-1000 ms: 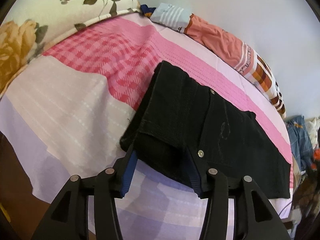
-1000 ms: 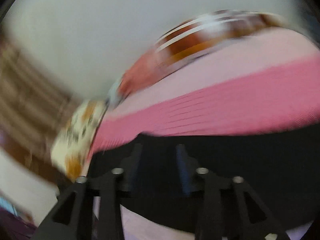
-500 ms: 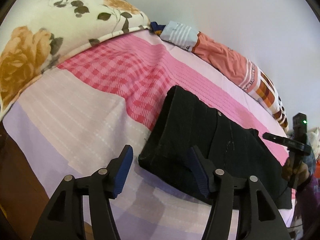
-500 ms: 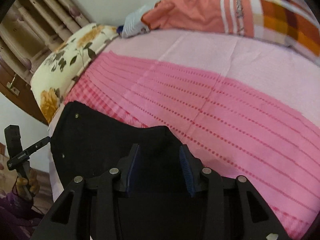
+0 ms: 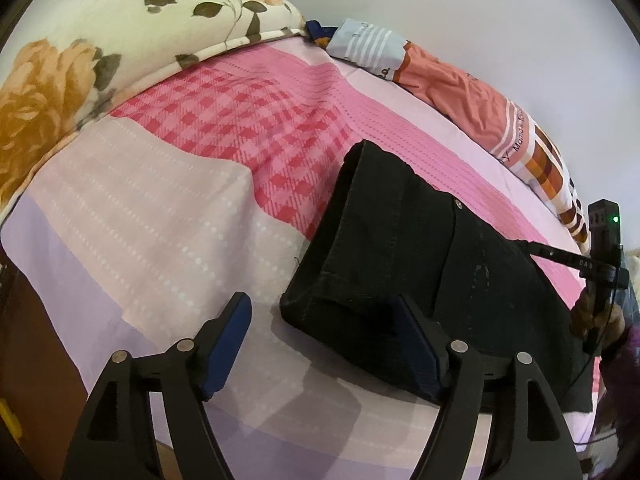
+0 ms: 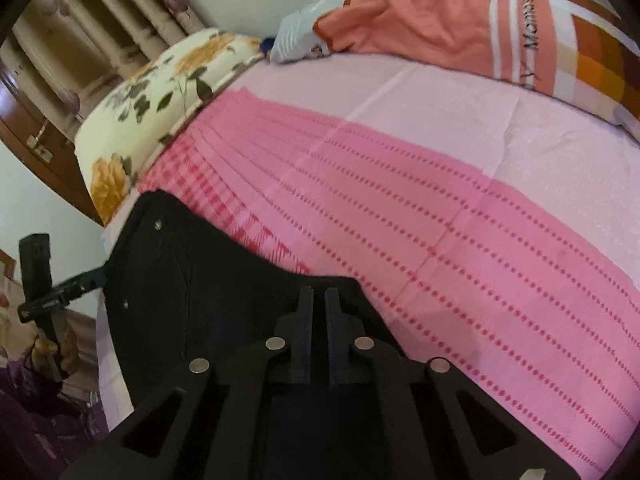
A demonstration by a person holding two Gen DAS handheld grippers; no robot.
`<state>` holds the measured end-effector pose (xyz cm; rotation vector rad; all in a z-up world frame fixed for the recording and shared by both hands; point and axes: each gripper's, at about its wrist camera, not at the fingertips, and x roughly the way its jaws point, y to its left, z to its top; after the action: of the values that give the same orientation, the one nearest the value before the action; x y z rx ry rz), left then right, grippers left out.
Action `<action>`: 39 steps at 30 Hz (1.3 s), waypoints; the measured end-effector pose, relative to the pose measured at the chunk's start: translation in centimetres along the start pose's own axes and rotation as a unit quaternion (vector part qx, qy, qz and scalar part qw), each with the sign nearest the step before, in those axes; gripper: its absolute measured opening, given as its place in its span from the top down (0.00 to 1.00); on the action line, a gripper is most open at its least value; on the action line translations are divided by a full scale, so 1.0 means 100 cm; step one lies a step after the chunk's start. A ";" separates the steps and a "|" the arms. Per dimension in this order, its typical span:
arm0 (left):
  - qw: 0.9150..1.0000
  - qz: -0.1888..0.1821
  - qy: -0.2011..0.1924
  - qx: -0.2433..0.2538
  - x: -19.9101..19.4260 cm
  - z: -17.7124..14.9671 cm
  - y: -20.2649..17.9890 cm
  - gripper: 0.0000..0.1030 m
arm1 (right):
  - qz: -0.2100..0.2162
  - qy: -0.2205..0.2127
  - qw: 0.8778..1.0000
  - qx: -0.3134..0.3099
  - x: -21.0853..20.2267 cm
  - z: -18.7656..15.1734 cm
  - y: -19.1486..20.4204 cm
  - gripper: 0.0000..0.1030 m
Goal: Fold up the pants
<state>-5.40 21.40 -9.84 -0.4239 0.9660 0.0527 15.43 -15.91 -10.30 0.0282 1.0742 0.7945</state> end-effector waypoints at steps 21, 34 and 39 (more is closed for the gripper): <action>1.000 0.008 0.000 0.007 0.005 0.000 -0.004 0.25 | -0.005 0.063 0.997 -0.039 0.012 0.007 -0.009 0.72; 1.000 0.011 0.003 0.001 0.008 0.000 0.001 0.21 | 0.022 0.062 0.996 -0.058 0.013 0.006 -0.003 0.85; 1.000 0.011 0.006 0.002 0.008 0.002 0.002 0.20 | -0.003 0.079 0.995 -0.068 0.008 0.000 -0.007 0.87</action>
<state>-4.84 21.48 -10.48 -0.4103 0.9823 0.0685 16.00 -15.89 -11.21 -0.1553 1.1662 0.8734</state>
